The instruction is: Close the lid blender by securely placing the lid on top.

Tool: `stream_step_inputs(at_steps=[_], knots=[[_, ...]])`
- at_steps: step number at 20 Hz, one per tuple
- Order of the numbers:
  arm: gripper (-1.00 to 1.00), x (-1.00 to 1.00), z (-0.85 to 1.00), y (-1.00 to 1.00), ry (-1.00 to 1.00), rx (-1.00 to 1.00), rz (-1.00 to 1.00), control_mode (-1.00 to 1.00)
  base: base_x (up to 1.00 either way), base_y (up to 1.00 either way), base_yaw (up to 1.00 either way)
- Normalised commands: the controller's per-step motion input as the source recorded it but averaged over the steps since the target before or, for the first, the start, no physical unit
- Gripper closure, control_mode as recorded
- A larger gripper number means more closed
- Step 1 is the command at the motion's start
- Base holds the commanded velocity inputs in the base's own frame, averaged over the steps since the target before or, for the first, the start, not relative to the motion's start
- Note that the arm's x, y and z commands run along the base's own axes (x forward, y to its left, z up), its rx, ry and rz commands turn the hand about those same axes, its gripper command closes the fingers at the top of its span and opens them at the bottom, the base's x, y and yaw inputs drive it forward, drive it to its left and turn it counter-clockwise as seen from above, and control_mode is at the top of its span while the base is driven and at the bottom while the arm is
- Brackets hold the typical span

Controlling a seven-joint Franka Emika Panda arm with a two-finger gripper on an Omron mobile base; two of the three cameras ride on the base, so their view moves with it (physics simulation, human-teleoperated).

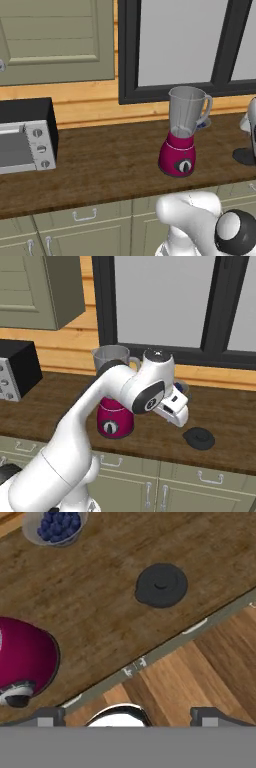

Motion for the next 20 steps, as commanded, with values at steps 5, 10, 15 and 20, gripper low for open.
stream_step_inputs(at_steps=[5,10,15,20], knots=[[-1.00,0.61,-0.79,-0.99,0.15,0.00,-0.24,-1.00,0.00,0.00,0.00],[-1.00,0.26,-0.32,-0.49,0.12,0.01,-0.19,-1.00,0.00,0.00,0.00],[-1.00,0.00,0.00,-0.23,0.08,0.05,-0.13,-1.00,0.00,0.00,0.00],[-1.00,0.00,-0.14,-0.05,0.03,0.03,-0.08,-1.00,0.00,0.00,0.00]])
